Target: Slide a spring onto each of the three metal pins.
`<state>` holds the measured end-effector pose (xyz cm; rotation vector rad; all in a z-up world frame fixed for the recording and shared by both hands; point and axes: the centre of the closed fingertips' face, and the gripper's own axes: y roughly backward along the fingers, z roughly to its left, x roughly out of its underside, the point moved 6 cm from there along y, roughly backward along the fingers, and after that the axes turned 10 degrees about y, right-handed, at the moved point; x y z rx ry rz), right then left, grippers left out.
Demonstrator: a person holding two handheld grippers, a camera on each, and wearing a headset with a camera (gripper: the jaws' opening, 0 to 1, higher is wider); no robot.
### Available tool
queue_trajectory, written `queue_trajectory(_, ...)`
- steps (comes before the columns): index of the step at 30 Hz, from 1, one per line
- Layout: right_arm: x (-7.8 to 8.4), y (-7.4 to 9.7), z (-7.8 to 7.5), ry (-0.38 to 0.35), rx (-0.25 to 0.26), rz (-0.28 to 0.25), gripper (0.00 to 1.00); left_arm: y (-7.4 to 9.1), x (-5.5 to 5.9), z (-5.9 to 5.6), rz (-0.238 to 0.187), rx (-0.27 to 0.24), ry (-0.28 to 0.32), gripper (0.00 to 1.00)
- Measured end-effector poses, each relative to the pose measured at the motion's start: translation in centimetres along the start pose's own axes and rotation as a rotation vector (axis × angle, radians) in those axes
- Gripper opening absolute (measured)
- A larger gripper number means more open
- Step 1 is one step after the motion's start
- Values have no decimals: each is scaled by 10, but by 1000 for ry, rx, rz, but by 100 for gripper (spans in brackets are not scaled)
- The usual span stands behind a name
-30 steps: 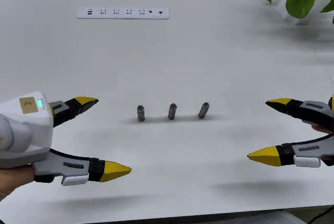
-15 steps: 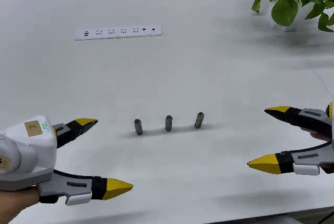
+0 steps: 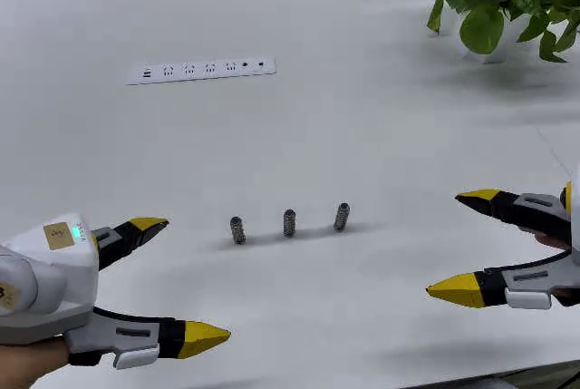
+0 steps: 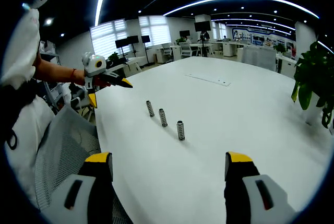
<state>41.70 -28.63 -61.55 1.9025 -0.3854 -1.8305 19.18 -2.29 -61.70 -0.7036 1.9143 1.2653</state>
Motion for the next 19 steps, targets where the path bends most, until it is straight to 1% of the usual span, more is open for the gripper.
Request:
queue_trajectory(3,0,1,3,0,0,6,90,-1,0,-1,-3,2,1,100)
queue_trajectory(9,3,2,2,-2,-1,11,89,0,2,-3,-7,3,7,100)
queue_trajectory(14,1,1,5,4,-7,14,89,1,4,-3,-9,2,10,100)
queue_trajectory(19,2,1,4,5,-8,13,89,4,4,-4,-12,-3,10,100)
